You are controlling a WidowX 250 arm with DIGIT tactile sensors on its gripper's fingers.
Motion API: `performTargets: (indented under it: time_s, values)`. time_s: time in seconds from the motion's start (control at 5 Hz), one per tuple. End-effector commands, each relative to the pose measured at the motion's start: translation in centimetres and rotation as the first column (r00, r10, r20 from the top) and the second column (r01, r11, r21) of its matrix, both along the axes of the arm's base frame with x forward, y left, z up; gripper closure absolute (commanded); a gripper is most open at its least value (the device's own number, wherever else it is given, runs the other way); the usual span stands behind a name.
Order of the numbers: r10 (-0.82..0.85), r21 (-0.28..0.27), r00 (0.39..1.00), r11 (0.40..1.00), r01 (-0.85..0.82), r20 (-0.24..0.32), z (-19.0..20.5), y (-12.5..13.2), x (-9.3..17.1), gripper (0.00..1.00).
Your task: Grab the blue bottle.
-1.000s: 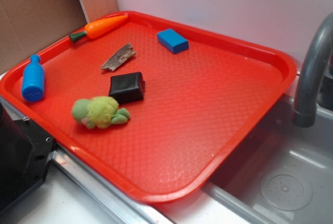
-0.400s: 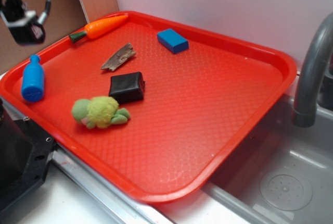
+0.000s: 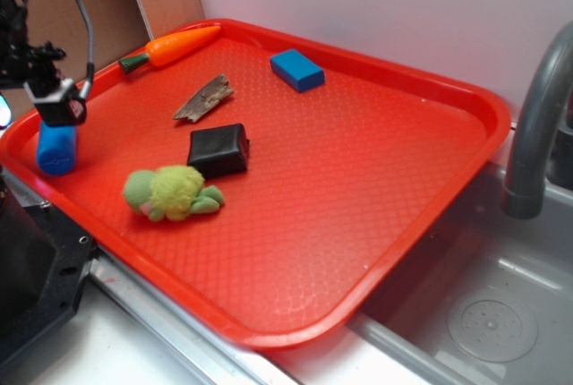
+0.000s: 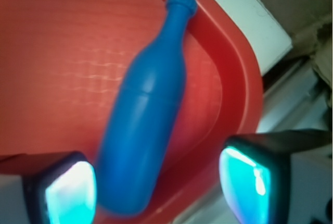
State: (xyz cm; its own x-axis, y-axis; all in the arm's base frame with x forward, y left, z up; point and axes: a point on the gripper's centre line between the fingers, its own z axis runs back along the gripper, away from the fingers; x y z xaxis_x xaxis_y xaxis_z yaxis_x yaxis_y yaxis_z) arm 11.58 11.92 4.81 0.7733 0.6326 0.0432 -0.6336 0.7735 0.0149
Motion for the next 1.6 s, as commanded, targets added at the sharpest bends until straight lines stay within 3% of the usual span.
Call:
performTargets:
  time_s: [0.0, 0.2, 0.4, 0.6, 0.8, 1.0, 1.2, 1.4]
  values:
    - [-0.068, 0.053, 0.996, 0.996, 0.071, -0.056, -1.9, -0.6, 2.0, 0.00]
    - [-0.087, 0.055, 0.994, 0.994, 0.091, -0.071, -2.6, -1.2, 2.0, 0.00]
    - [-0.128, 0.017, 0.990, 0.991, 0.129, -0.050, -2.0, -0.6, 2.8, 1.00]
    - [-0.287, 0.011, 0.958, 0.958, 0.287, -0.013, 0.7, -0.6, 2.8, 1.00]
    - [-0.423, 0.020, 0.903, 0.906, 0.422, 0.078, 5.7, -0.8, 3.1, 1.00]
    - [-0.505, 0.017, 0.863, 0.863, 0.505, 0.025, 10.3, -4.0, 7.0, 1.00]
    - [-0.490, -0.071, 0.871, 0.870, 0.487, -0.026, 12.8, -5.5, 6.1, 1.00]
    - [-0.509, -0.028, 0.860, 0.861, 0.508, -0.038, 15.5, -7.0, 5.5, 1.00]
